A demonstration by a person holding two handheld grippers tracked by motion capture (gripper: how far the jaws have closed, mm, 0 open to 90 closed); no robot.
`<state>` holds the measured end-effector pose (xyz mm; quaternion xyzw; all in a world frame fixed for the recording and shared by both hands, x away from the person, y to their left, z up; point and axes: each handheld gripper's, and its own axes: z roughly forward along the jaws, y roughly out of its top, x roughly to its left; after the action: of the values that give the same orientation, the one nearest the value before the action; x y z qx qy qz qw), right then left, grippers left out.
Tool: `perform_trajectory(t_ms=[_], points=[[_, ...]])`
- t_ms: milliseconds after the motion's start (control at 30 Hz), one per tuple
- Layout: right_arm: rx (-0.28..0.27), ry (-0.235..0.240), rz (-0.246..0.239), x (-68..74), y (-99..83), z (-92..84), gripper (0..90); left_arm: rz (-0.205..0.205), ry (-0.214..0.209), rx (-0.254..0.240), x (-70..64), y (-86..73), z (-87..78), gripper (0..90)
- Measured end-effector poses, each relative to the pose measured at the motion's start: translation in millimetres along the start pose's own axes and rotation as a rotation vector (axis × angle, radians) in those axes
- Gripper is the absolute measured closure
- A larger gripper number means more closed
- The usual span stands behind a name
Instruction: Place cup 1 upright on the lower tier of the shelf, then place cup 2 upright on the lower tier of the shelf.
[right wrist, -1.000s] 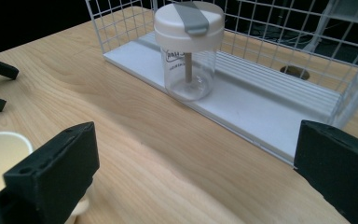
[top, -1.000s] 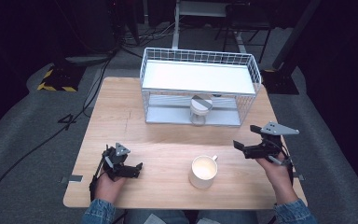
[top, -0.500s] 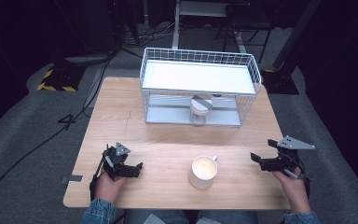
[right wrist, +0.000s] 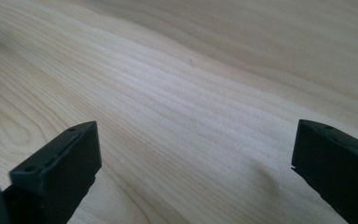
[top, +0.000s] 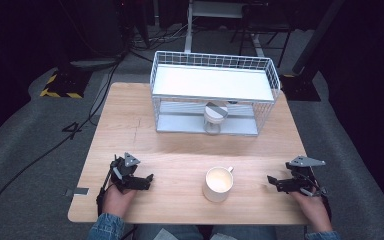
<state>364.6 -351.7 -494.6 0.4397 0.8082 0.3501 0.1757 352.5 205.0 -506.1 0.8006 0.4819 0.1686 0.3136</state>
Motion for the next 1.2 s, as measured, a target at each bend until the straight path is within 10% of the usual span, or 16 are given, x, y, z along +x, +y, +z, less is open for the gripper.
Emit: perform_trajectory(t_ms=[967,1200], points=[[0.016,-0.024,-0.016,-4.1,-6.5,9.3,0.0,-0.011,0.02,0.002,-3.3,-0.2,-0.9,0.8],[0.016,-0.026,-0.016,-4.1,-6.3,9.6,0.0,-0.026,0.0,-0.068,-6.1,4.4,-12.3,2.2]])
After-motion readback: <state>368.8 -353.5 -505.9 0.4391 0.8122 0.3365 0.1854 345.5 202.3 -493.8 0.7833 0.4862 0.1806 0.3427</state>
